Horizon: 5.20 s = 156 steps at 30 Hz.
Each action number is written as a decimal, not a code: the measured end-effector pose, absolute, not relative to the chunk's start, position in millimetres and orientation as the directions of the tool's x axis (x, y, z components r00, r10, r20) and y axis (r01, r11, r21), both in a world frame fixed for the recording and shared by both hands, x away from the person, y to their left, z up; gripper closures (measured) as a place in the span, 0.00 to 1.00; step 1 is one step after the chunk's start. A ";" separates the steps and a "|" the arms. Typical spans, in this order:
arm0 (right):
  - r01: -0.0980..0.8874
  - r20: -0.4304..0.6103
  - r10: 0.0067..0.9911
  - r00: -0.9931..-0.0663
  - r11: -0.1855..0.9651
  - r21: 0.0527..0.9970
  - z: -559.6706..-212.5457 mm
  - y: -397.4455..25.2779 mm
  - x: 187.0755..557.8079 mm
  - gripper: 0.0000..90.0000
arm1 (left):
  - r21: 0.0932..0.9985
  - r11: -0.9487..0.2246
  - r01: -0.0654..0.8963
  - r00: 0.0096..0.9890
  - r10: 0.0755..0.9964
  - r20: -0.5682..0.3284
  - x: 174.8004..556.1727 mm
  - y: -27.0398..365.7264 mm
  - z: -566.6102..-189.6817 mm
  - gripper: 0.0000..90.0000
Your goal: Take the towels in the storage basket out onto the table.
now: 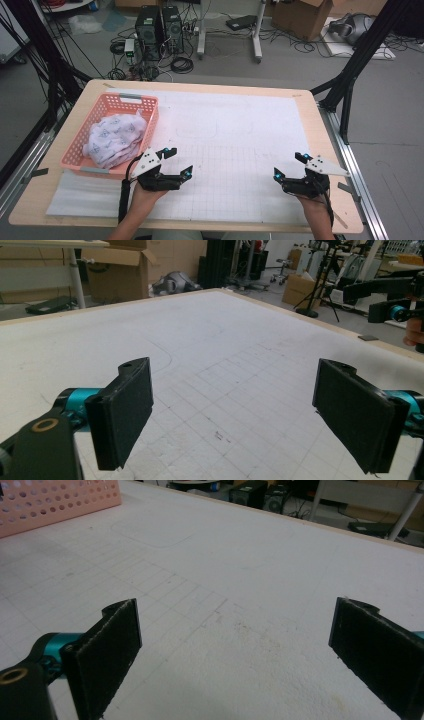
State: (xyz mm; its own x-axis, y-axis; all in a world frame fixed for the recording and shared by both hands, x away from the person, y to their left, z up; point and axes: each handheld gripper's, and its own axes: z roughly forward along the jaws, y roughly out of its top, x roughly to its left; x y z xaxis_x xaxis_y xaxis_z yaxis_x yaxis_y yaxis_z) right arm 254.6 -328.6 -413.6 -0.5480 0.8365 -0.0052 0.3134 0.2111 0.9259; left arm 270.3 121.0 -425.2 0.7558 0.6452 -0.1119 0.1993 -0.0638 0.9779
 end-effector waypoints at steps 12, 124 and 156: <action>0.324 0.019 0.833 -0.553 0.194 0.926 -415.3 -331.9 255.2 0.06 | 0.974 -0.049 0.219 0.765 0.629 -0.141 272.1 120.1 -428.1 0.19; 0.336 0.026 0.825 -0.565 0.202 0.920 -413.3 -326.7 255.1 0.06 | 0.591 -0.434 0.680 0.487 0.870 0.078 388.1 276.8 -402.6 0.12; 0.362 0.045 0.843 -0.536 0.181 0.914 -414.2 -333.9 256.0 0.06 | 0.777 -0.206 0.594 0.316 0.949 0.010 380.0 300.4 -385.0 0.59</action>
